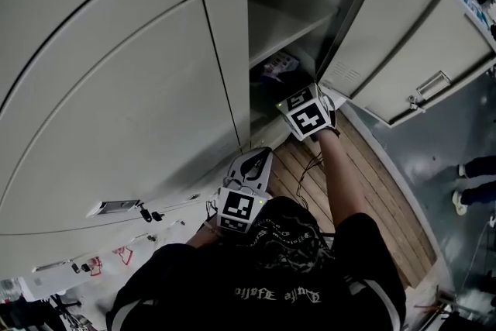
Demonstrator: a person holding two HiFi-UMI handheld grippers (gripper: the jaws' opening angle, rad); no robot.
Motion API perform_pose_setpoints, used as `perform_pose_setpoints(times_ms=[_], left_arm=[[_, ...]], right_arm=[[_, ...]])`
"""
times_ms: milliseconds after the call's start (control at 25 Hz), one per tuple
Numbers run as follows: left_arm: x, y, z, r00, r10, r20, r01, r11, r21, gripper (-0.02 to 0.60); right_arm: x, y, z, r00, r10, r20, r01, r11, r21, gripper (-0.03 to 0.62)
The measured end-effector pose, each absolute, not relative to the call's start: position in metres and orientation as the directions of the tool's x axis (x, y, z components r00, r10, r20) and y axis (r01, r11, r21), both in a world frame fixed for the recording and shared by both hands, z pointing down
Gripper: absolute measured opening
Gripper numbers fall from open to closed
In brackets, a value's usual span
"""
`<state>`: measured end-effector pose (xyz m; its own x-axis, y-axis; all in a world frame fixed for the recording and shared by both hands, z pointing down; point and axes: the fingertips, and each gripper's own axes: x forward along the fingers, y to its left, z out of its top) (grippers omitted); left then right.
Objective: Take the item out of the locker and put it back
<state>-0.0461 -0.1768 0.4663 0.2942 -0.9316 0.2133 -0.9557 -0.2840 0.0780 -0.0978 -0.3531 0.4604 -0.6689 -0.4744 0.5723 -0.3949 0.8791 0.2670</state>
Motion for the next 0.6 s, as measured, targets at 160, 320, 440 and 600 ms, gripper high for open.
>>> perform_pose_setpoints(times_ms=[160, 320, 440, 600], left_arm=[[-0.048, -0.175, 0.468, 0.29, -0.932, 0.217, -0.957, -0.277, 0.089, 0.006], [-0.05, -0.176, 0.469, 0.28, -0.936, 0.213, -0.959, -0.265, 0.097, 0.006], [-0.051, -0.174, 0.47, 0.273, -0.938, 0.215, -0.961, -0.255, 0.109, 0.006], [-0.046, -0.172, 0.472, 0.28, -0.934, 0.22, -0.959, -0.26, 0.116, 0.006]], right_arm=[[-0.097, -0.353, 0.458, -0.669, -0.495, 0.554, -0.414, 0.868, 0.276, 0.044], [-0.091, -0.353, 0.448, -0.675, -0.533, 0.51, -0.443, 0.846, 0.297, 0.034], [-0.085, -0.346, 0.446, -0.672, -0.538, 0.508, -0.44, 0.843, 0.31, 0.034], [-0.074, -0.335, 0.439, -0.679, -0.556, 0.478, -0.458, 0.831, 0.316, 0.034]])
